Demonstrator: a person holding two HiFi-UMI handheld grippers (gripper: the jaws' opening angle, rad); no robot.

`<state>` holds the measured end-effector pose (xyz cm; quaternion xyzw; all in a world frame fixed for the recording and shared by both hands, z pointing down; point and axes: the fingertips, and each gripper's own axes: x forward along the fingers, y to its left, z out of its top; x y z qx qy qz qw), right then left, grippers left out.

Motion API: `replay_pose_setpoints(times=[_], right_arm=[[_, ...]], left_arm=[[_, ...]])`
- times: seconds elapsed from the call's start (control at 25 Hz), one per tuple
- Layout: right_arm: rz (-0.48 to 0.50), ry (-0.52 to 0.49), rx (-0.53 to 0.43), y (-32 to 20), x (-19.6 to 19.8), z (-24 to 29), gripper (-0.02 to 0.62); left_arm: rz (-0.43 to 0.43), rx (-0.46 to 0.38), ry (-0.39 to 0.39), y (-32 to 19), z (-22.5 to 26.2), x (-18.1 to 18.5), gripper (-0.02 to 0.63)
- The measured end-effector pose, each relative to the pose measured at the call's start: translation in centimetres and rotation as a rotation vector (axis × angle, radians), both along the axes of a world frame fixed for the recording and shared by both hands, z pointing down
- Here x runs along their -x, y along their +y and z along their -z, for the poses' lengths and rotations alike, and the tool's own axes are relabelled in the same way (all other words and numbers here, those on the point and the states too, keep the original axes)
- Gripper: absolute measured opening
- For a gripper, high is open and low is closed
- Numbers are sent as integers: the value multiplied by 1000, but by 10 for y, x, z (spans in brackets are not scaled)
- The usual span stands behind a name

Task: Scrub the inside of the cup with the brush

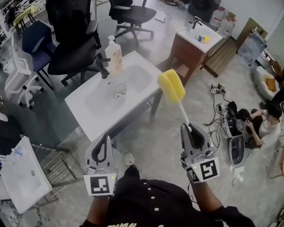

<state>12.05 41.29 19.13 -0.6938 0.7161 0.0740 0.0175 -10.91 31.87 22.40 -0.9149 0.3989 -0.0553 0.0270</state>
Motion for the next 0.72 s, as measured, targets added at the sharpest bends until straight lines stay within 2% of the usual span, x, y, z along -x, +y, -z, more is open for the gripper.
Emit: replay_pose_setpoints(times=[0.72], right_arm=[[4, 30, 14, -155, 12, 6, 46]], left_arm=[[-53, -14, 19, -157, 5, -4, 29]])
